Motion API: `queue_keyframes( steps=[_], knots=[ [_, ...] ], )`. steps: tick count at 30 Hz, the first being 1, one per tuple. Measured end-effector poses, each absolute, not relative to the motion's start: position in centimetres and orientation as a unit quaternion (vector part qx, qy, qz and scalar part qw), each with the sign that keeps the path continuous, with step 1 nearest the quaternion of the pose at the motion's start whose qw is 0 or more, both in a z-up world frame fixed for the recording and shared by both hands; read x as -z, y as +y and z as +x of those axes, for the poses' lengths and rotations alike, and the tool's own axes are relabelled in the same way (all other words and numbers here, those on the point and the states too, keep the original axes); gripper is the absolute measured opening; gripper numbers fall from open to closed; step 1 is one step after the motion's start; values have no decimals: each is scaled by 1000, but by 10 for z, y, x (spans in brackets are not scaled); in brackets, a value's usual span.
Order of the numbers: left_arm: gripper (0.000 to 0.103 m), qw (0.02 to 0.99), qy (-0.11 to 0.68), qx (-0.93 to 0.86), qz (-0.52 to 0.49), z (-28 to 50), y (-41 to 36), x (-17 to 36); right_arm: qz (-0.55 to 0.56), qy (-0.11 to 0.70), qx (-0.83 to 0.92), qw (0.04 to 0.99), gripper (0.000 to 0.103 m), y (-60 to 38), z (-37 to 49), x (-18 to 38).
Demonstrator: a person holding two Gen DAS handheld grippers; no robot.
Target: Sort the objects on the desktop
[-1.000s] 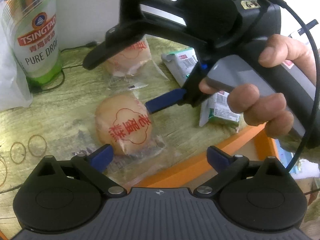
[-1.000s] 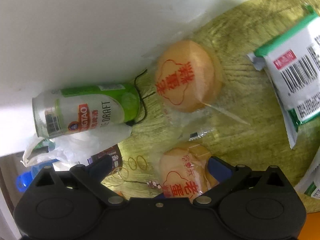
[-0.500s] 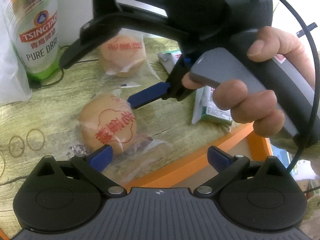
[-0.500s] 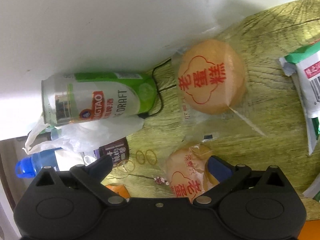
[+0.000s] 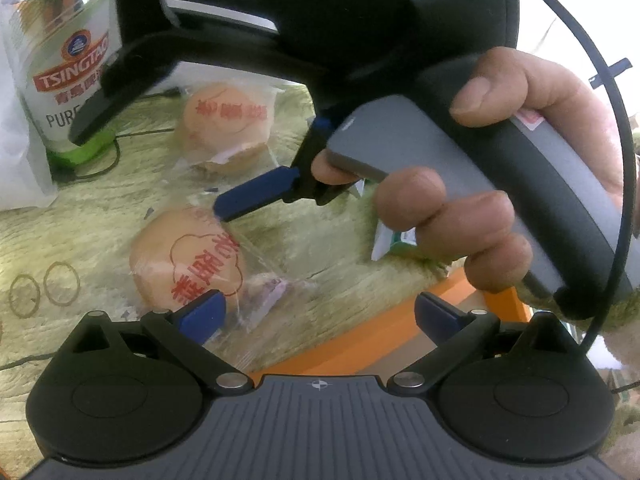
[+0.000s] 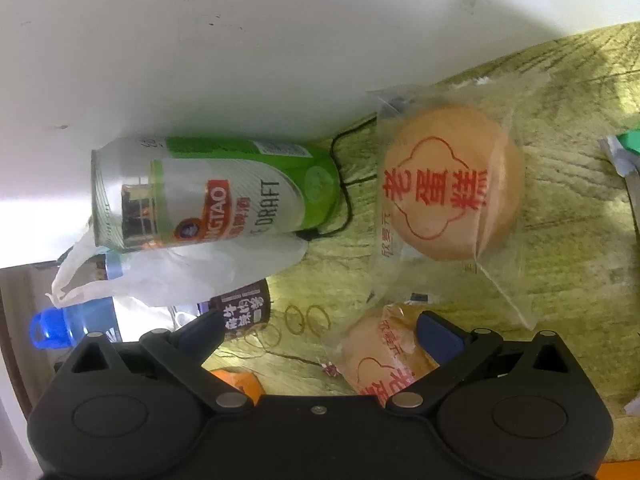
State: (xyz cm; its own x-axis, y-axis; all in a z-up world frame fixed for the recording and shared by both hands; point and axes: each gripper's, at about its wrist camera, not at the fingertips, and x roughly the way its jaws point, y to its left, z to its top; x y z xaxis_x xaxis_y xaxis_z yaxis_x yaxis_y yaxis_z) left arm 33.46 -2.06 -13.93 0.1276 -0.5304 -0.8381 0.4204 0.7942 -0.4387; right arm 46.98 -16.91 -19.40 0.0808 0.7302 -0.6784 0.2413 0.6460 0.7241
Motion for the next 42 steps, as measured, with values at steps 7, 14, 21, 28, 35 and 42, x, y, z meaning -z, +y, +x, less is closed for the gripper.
queue_keyframes(
  steps=[7, 14, 21, 28, 35, 42],
  knots=[
    [101, 755, 573, 313, -55, 343, -25, 149, 416, 616, -197, 639, 103, -183, 468, 186],
    [101, 767, 564, 301, -50, 338, -15, 137, 453, 581, -178, 653, 103, -218, 451, 166],
    [101, 788, 540, 291, -50, 333, 0, 128, 480, 570, -136, 653, 103, -254, 416, 159],
    [101, 810, 517, 275, -43, 339, 16, 133, 516, 584, -98, 619, 103, -260, 380, 179],
    [101, 815, 510, 272, -27, 356, 18, 141, 535, 599, -79, 591, 103, -251, 374, 198],
    [101, 814, 513, 270, -20, 370, 22, 152, 528, 621, -84, 573, 103, -230, 385, 206]
  ],
)
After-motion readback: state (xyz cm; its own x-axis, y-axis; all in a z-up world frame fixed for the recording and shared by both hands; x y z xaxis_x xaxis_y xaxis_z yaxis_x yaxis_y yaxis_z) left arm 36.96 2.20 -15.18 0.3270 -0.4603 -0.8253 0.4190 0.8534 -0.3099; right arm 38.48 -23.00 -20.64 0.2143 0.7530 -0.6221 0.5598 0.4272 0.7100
